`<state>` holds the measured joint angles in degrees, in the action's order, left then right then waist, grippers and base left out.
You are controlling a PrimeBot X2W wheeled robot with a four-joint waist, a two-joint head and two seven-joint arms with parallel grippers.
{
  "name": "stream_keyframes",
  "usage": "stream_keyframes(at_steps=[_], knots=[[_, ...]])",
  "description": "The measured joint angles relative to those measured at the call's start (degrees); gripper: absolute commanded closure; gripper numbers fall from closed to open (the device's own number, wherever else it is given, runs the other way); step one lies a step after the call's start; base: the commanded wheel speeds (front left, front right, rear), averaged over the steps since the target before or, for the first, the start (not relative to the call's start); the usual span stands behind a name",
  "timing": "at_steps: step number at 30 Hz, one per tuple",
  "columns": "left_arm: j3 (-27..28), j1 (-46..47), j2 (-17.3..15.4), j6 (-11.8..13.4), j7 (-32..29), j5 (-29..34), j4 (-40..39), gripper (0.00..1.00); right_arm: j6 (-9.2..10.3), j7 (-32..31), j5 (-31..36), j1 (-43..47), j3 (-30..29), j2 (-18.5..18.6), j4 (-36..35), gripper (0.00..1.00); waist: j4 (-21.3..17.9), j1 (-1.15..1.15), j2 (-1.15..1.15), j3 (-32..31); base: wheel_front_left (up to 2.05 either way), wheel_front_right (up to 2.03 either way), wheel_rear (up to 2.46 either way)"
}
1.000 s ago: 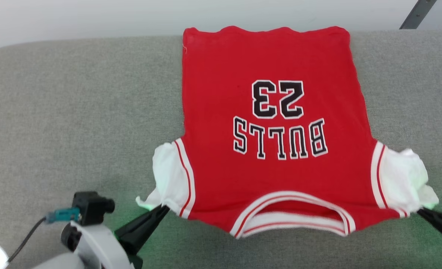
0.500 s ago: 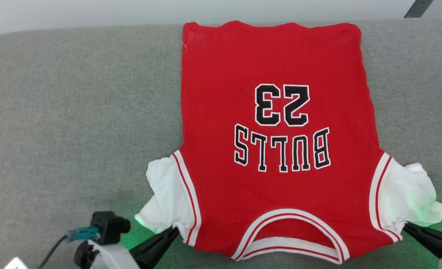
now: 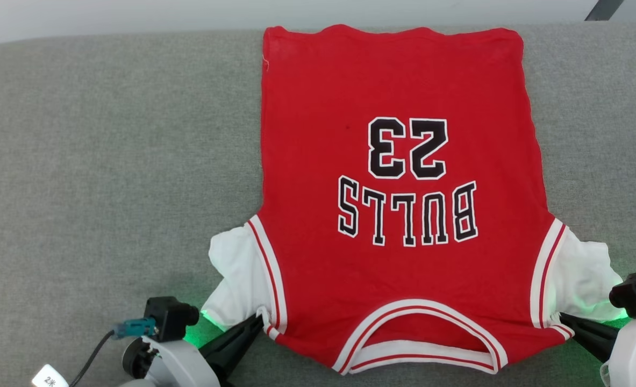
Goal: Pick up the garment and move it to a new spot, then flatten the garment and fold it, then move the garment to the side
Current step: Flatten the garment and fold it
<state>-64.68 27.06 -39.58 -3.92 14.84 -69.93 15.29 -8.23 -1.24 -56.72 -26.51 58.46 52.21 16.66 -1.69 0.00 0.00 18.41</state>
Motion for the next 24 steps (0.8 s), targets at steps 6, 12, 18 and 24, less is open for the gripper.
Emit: stream_keyframes(at_steps=[6,12,18,24], knots=[[1.0,-0.3,1.3,-0.6,0.6,1.1,1.3,1.00,0.16,-1.6,3.4,1.3,-4.7,1.4,-4.9,0.00,-0.6,0.00,0.00,0.7,0.00,0.00,0.00],[2.9,-1.4,1.2,-0.6,0.9,2.4,0.5,1.00,0.70,-8.4,1.1,5.4,-13.1,11.0,-19.6,0.00,-1.2,0.00,0.00,1.5,0.00,0.00,0.00],[4.2,-1.0,1.3,-0.5,1.0,4.3,-1.1,1.00,0.70,-15.3,-5.6,-0.6,-24.0,15.5,-27.1,0.00,-1.2,0.00,0.00,3.2,0.00,0.00,0.00],[3.9,3.0,3.2,-0.9,0.7,6.5,-2.0,1.00,0.70,-24.6,-5.0,-16.4,-29.4,8.6,-16.3,0.00,0.8,0.00,0.00,6.4,0.00,0.00,0.00]])
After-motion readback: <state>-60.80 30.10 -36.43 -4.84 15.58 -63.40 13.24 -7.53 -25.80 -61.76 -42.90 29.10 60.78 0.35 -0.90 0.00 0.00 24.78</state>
